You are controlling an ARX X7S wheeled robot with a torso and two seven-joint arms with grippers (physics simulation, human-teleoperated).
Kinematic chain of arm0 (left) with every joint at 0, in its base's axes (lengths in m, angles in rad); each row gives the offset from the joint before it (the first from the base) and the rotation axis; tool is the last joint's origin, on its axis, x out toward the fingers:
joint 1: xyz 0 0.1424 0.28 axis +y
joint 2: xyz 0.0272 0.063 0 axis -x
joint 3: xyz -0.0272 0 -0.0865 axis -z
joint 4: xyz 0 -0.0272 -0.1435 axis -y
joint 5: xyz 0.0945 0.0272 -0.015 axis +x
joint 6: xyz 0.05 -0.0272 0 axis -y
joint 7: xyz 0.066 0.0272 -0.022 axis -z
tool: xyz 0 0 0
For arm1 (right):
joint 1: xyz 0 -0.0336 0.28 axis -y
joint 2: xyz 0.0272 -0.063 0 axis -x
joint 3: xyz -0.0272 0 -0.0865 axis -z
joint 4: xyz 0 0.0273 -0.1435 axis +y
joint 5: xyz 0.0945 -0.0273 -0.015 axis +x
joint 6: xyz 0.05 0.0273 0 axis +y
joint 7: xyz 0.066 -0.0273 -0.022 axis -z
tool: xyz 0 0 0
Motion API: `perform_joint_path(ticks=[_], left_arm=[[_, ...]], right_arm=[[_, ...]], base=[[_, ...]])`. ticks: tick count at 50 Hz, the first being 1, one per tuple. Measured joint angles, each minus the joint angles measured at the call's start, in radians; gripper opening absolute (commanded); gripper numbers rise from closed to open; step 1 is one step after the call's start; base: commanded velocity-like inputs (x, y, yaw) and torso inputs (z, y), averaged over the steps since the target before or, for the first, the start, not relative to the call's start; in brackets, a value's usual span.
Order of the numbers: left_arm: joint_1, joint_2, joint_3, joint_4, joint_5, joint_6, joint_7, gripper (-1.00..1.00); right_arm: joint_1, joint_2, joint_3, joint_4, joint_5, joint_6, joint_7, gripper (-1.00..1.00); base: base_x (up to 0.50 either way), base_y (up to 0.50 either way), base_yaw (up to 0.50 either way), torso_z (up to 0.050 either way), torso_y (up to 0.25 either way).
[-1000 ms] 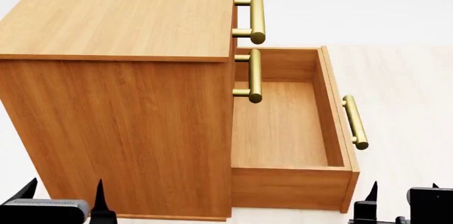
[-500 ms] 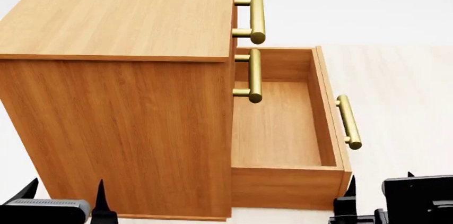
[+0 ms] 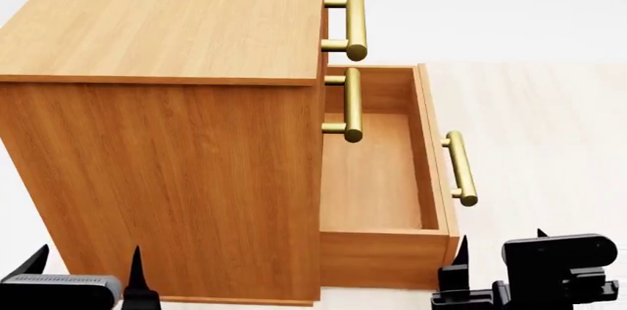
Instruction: Close the bottom drawer of the cabinet.
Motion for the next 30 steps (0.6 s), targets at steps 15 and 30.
perform_joint_path(ticks=[15,30], left_arm=[[-0.003,-0.006,0.002,0.014,-0.004,-0.008,-0.009,1.0],[-0.002,-0.011,0.005,0.02,-0.009,-0.009,-0.016,1.0]], right_arm=[[-0.003,-0.019,-0.023,-0.003,-0.014,-0.022,-0.005,1.0],[-0.01,-0.036,-0.066,-0.035,-0.04,-0.024,-0.012,1.0]], base=[[0.0,0.0,0.0,0.0,0.0],[0.0,0.0,0.0,0.0,0.0]])
